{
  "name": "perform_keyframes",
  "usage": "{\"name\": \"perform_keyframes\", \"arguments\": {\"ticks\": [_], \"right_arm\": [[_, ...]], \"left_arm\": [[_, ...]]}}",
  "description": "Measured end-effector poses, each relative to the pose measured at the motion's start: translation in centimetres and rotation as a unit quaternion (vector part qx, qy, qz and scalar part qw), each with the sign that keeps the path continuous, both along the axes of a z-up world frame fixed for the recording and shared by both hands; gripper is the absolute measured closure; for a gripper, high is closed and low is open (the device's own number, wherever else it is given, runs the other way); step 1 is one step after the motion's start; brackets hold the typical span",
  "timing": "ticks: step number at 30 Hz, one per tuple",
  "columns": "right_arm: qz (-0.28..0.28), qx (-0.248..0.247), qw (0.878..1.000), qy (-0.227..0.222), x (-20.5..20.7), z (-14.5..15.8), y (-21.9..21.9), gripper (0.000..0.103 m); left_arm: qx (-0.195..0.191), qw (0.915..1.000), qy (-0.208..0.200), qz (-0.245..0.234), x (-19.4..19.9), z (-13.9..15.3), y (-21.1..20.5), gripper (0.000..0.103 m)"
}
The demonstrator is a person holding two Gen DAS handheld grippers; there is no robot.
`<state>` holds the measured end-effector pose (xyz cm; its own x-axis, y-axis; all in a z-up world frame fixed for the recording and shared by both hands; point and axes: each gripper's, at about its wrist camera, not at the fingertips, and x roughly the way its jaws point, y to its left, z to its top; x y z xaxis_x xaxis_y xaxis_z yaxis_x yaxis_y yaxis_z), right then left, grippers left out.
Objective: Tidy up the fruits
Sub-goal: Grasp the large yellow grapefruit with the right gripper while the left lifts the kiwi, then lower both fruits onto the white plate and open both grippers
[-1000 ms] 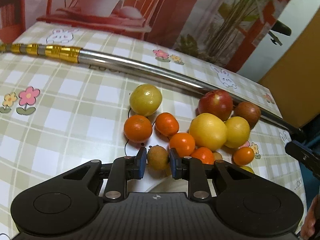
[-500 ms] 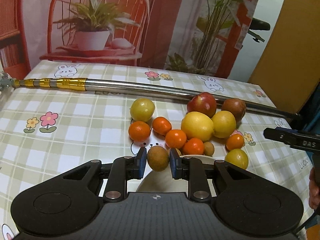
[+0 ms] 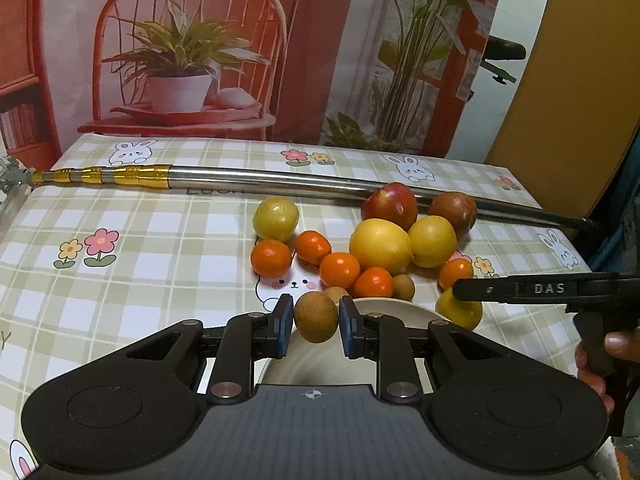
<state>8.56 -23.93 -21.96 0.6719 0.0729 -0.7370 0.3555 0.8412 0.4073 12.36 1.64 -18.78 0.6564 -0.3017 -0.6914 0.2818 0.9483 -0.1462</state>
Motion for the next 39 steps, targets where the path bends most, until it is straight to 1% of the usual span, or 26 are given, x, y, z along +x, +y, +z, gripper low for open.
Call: {"name": "perform_keyframes", "arguments": {"ticks": [6,10,11,13,17,20,25,28,32,39], "right_arm": [[0.003,0.023,1.0,0.014,0.4,-1.0,0.6,0.053],[-0.012,0.061,0.998,0.024,0.4,-2.2,0.2,0.058],[-0.017,0.069,0.997,0.021,0.2,-2.3,0.2,0.06],[-0.022,0.072,0.997,0.016,0.0,-2.5,0.2,0.061],[-0.03,0.06,0.998,0.016,-0.5,-2.2,0.5,0.061],[-0.035,0.046,0.998,0.007,-1.1,-1.5,0.8,0.061],[-0.029,-0.002,1.0,-0.012,-2.2,0.7,1.7,0.061],[-0.009,-0.033,0.999,-0.021,-2.8,2.1,2.9,0.061],[0.03,-0.058,0.997,-0.029,-3.4,3.3,5.0,0.061],[0.082,-0.071,0.994,-0.011,-4.0,2.9,8.8,0.061]], "left_arm": [[0.003,1.0,0.002,0.0,-0.4,-0.2,0.4,0.077],[-0.008,0.9999,0.011,-0.001,-0.6,-0.5,0.5,0.077],[-0.011,0.9998,0.015,-0.002,-0.6,-0.6,0.4,0.077],[-0.007,0.9999,0.014,-0.005,-0.9,-0.7,0.3,0.077],[-0.003,0.9999,0.011,-0.009,-1.3,-0.6,0.3,0.077],[-0.002,0.9999,0.01,-0.011,-1.7,-0.6,0.3,0.077],[0.008,0.9998,0.009,-0.015,-2.7,-0.7,0.2,0.077],[0.012,0.9997,0.012,-0.018,-3.3,-1.0,0.3,0.077],[0.016,0.9995,0.016,-0.02,-4.0,-1.6,0.3,0.077],[0.033,0.9988,0.015,-0.033,-5.2,-2.4,0.1,0.077]]}}
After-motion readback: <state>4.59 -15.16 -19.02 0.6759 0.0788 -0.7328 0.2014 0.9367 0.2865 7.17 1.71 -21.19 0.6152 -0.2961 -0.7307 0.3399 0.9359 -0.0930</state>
